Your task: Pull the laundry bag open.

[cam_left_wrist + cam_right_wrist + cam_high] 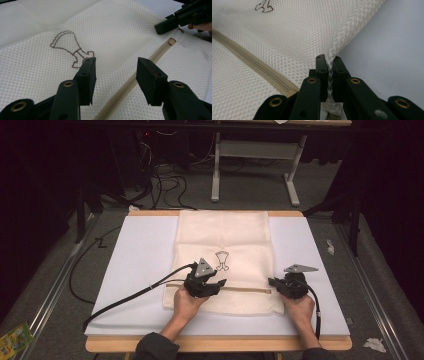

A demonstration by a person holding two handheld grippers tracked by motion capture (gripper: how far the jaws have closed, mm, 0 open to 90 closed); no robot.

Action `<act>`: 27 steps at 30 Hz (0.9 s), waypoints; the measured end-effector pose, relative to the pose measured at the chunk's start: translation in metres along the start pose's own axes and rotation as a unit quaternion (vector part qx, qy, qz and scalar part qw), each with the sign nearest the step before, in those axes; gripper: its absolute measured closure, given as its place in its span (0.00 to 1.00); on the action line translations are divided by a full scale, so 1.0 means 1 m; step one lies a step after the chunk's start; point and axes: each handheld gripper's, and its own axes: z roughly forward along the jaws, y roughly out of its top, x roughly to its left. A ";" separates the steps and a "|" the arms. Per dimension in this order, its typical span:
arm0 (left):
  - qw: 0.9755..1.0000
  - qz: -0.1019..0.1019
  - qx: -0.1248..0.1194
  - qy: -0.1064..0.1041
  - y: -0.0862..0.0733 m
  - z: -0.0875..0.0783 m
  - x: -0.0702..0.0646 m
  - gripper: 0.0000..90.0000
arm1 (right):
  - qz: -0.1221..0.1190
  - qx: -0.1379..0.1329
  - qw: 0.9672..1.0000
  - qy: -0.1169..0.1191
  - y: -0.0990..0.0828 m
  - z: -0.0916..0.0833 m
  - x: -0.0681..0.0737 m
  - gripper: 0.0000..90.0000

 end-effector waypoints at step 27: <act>0.998 0.010 0.021 -0.050 0.016 0.032 -0.036 0.57 | -0.003 -0.024 0.999 0.027 0.010 -0.017 0.001 0.97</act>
